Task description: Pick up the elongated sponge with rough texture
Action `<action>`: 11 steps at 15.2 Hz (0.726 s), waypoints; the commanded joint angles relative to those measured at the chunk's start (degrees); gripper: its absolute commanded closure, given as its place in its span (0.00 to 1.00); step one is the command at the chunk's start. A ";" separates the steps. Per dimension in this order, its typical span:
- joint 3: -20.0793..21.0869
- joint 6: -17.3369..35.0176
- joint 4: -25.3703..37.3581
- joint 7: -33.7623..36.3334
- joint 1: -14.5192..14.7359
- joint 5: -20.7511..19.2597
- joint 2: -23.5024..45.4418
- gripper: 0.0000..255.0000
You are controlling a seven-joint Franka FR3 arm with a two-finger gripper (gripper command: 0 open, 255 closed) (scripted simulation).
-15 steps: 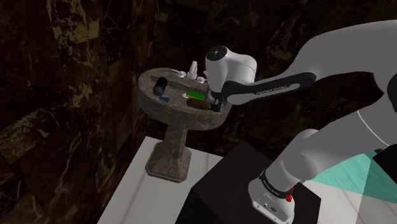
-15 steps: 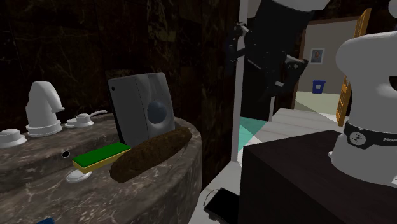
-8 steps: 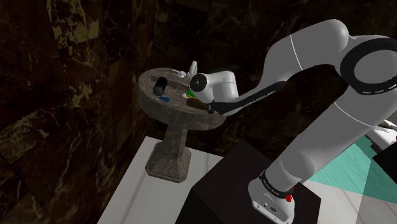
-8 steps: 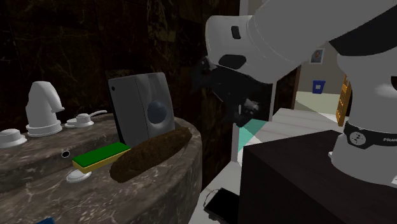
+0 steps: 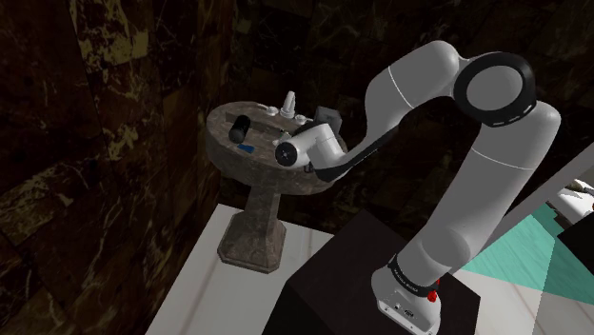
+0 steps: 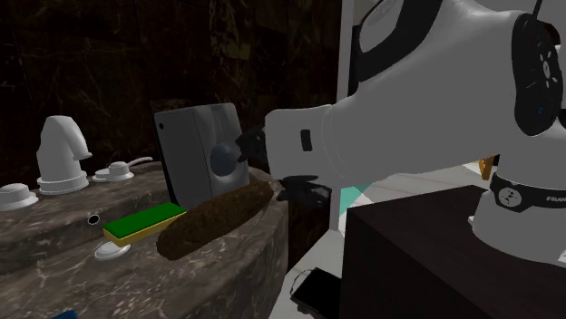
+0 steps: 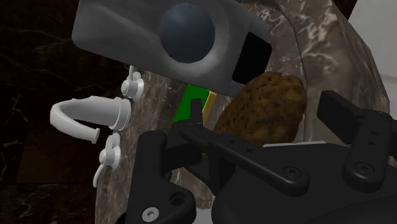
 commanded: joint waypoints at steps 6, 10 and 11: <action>-0.35 -0.32 0.63 2.97 0.23 -2.10 3.41 1.00; -0.31 -0.43 0.81 3.07 0.31 -2.09 3.68 1.00; -0.21 -0.52 0.73 3.02 0.40 -1.90 3.54 1.00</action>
